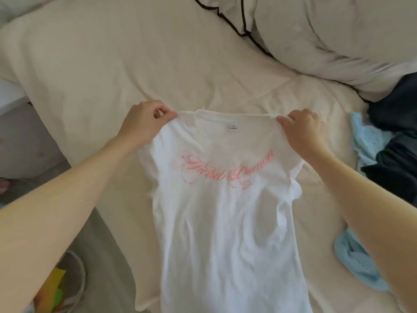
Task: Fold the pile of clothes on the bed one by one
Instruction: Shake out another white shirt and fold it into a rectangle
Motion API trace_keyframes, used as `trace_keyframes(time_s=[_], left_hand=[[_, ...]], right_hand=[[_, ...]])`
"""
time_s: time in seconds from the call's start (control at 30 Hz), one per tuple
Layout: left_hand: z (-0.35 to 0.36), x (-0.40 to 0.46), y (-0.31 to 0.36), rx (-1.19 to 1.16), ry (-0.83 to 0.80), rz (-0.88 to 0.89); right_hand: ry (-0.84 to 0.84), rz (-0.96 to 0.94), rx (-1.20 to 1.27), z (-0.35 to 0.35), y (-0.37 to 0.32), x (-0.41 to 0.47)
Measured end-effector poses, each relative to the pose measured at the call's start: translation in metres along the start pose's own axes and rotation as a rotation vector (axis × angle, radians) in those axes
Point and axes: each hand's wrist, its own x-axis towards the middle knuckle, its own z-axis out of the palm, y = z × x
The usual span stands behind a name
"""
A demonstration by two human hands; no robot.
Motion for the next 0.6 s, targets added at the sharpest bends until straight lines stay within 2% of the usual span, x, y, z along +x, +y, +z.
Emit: trace_keyframes(time_s=[0.1, 0.2, 0.3, 0.4, 0.47, 0.53, 0.6], left_hand=[[0.005, 0.002, -0.021, -0.300, -0.074, -0.132], [-0.003, -0.019, -0.050, -0.515, -0.189, -0.243], [-0.008, -0.037, -0.072, -0.494, -0.362, -0.222], [-0.002, -0.034, -0.074, -0.336, -0.496, -0.080], [0.005, -0.030, -0.067, -0.208, -0.491, 0.038], [0.012, -0.029, -0.061, -0.177, -0.415, 0.082], [0.010, -0.034, -0.061, -0.265, -0.327, 0.007]], right_hand=[[-0.026, 0.095, 0.048, 0.025, -0.009, -0.015], [-0.007, -0.022, 0.105, 0.047, -0.034, -0.059], [-0.024, -0.217, 0.120, 0.069, -0.072, -0.115], [-0.073, -0.359, 0.146, 0.092, -0.108, -0.159], [-0.130, -0.395, 0.138, 0.104, -0.121, -0.179], [-0.190, -0.368, 0.163, 0.111, -0.125, -0.193], [-0.233, -0.309, 0.203, 0.113, -0.126, -0.202]])
